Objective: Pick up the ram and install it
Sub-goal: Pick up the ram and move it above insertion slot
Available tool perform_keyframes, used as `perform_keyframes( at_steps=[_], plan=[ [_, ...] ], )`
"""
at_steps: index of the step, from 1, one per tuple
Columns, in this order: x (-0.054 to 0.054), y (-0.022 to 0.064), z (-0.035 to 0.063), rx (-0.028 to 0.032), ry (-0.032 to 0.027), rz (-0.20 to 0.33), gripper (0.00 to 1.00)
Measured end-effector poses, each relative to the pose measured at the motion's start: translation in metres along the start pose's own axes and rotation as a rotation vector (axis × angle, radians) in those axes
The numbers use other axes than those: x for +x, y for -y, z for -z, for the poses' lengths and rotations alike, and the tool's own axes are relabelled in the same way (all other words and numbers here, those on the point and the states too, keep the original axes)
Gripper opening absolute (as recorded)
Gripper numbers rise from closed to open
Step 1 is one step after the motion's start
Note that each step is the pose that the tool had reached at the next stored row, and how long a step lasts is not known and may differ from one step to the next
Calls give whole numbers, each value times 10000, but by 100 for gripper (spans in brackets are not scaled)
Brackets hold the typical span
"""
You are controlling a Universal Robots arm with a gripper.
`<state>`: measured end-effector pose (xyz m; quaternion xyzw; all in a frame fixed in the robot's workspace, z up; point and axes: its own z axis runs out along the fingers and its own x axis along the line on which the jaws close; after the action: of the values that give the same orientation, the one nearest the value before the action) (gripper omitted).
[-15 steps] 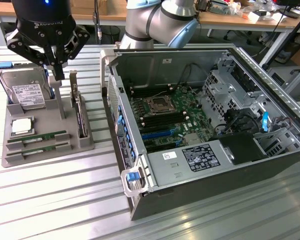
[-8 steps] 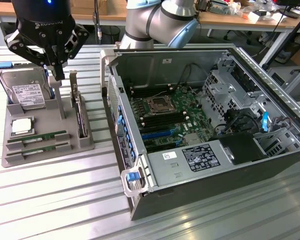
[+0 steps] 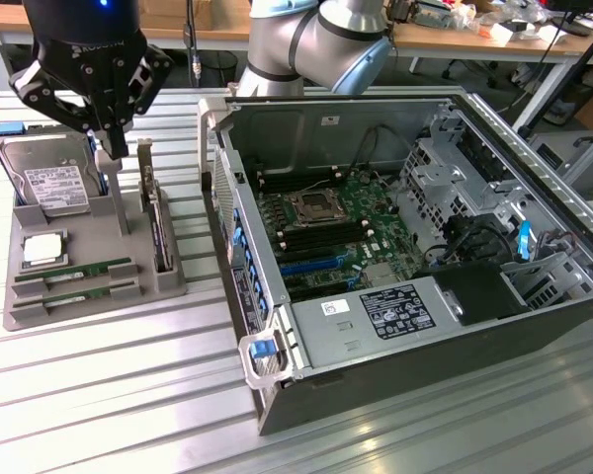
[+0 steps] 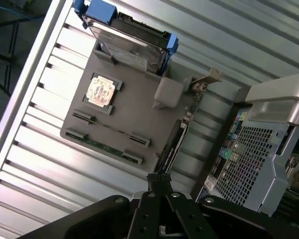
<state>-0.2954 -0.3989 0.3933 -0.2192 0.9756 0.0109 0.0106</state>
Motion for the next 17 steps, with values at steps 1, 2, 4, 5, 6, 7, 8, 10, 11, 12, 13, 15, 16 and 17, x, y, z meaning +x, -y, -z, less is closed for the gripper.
perform_keyframes(
  at_steps=[1, 2, 4, 5, 6, 7, 8, 10, 11, 12, 13, 15, 16, 17],
  plan=[
    [0, 0, 0, -2, -3, 130, 11],
    [0, 0, 0, -4, -7, 297, 11],
    [0, 0, 0, -6, -11, 486, 11],
    [0, 0, 0, -7, -13, 587, 11],
    [0, 0, 0, -9, -16, 712, 11],
    [0, 0, 0, -9, -18, 767, 11],
    [0, 0, 0, -9, -18, 798, 11],
    [0, 0, 0, -10, -25, 1060, 11],
    [0, 0, 0, -11, -27, 1125, 11],
    [0, 0, 0, -11, -30, 1225, 11],
    [0, 0, 0, -11, -32, 1295, 11],
    [0, 0, 0, -12, -35, 1409, 11],
    [0, 0, 0, -12, -36, 1457, 11],
    [0, 0, 0, -12, -37, 1515, 11]
  ],
)
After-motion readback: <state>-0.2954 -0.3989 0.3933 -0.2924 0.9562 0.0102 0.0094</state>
